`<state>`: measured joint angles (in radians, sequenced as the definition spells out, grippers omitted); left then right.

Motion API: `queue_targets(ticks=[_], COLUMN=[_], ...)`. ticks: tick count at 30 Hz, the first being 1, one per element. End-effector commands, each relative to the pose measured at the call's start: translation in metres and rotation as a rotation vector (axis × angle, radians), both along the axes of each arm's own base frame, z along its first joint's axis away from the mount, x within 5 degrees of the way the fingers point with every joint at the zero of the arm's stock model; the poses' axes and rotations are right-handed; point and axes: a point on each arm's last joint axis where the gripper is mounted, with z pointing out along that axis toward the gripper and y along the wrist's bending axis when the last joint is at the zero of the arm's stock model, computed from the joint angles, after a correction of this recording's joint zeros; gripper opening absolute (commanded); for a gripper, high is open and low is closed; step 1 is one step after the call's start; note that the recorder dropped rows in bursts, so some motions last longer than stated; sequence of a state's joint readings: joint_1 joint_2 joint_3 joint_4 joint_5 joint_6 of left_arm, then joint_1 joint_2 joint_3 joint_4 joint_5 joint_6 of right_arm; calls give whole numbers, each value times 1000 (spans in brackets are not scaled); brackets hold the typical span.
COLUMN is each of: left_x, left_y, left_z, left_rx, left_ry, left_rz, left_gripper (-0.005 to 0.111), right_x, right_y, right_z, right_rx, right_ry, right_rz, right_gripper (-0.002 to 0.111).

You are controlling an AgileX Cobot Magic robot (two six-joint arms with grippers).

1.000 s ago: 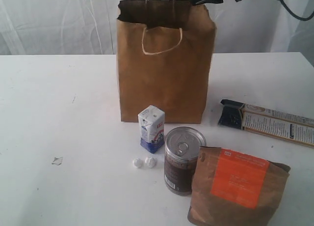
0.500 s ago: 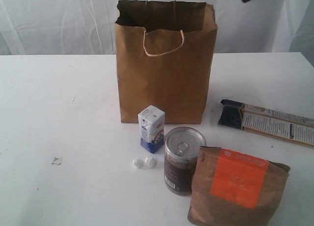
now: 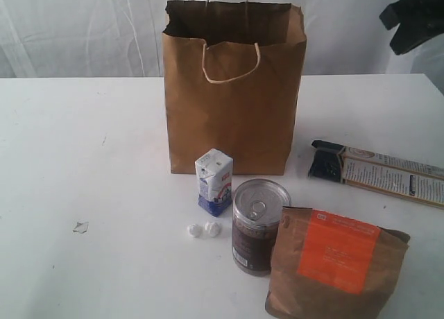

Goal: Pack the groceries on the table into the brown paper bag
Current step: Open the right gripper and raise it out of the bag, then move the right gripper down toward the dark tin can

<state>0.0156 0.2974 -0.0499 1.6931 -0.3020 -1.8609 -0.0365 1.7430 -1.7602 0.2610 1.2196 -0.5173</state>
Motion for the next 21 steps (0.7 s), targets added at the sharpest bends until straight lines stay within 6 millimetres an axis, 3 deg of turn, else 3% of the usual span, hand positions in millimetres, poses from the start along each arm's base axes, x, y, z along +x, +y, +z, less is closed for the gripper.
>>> queue_targets(ticks=[1, 6, 9, 15, 21], left_x=[-1, -1, -1, -3, -5], left_y=[0, 0, 0, 0, -2], left_z=[-1, -1, -2, -17, -15], left_rx=[12, 12, 15, 15, 67], left_ry=[-3, -3, 2, 44, 14], left_rz=[-1, -1, -4, -2, -31], left_gripper=[0, 0, 0, 0, 0], right_x=[-25, -47, -59, -83, -94], right_y=[7, 9, 16, 44, 72], right_z=[-3, -8, -9, -15, -38], right_rx=[61, 67, 105, 285, 286], right_ry=[19, -24, -70, -92, -34], right_rz=[73, 71, 162, 395, 514], right_gripper=[0, 0, 0, 0, 0])
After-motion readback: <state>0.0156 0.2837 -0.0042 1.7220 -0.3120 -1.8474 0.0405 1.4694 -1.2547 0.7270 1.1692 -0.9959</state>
